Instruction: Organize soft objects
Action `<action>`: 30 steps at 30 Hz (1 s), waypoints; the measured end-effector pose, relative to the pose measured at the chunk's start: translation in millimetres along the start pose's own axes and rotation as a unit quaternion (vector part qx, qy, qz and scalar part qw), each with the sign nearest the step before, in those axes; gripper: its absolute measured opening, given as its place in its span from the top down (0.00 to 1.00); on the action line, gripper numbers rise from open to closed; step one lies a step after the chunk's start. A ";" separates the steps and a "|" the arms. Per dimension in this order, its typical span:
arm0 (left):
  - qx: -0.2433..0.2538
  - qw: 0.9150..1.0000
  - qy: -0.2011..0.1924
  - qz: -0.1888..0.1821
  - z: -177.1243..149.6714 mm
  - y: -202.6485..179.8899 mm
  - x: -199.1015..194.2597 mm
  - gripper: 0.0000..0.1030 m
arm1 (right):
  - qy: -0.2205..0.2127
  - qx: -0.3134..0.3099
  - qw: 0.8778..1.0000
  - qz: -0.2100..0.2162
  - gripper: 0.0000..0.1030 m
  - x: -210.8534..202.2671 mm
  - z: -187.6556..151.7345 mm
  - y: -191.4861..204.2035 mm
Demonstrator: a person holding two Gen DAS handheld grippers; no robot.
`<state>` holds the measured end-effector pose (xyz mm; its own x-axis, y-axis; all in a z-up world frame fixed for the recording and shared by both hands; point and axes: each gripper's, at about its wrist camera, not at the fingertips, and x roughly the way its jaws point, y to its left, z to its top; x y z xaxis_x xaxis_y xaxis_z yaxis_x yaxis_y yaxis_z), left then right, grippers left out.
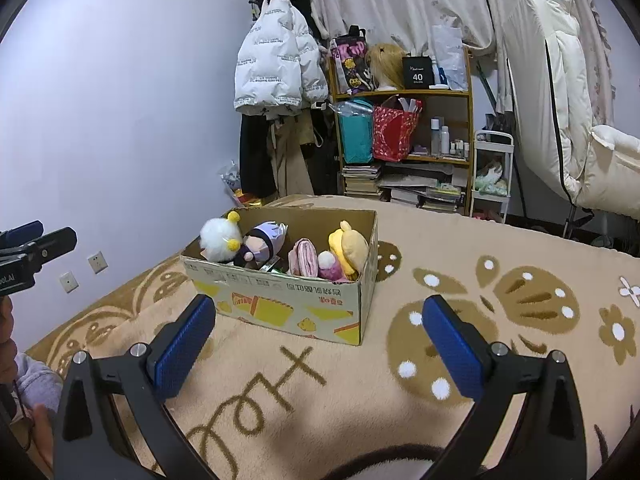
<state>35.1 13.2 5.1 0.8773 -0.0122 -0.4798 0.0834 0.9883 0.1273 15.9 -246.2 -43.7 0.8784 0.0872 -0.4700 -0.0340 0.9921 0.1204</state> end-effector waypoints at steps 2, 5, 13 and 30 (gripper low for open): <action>-0.002 1.000 0.001 -0.001 0.2 0.8 0.3 0.03 | 0.001 0.000 1.000 0.001 0.00 0.3 -0.3 0.0; 0.001 1.000 0.002 0.001 -0.1 0.1 0.6 0.03 | 0.001 -0.001 1.000 0.002 0.00 0.6 -0.4 0.0; 0.008 1.000 -0.003 0.018 0.1 -2.0 0.8 0.03 | 0.002 0.000 1.000 0.000 0.00 1.9 -0.4 -0.3; 0.000 1.000 0.003 0.009 1.3 2.2 3.2 0.03 | 0.003 0.003 1.000 0.000 0.00 2.4 -2.4 -4.5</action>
<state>38.7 15.2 5.0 0.8759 0.0069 -0.4824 0.0674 0.9883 0.1366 17.0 -250.2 -47.5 0.8758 0.0870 -0.4748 -0.0305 0.9916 0.1254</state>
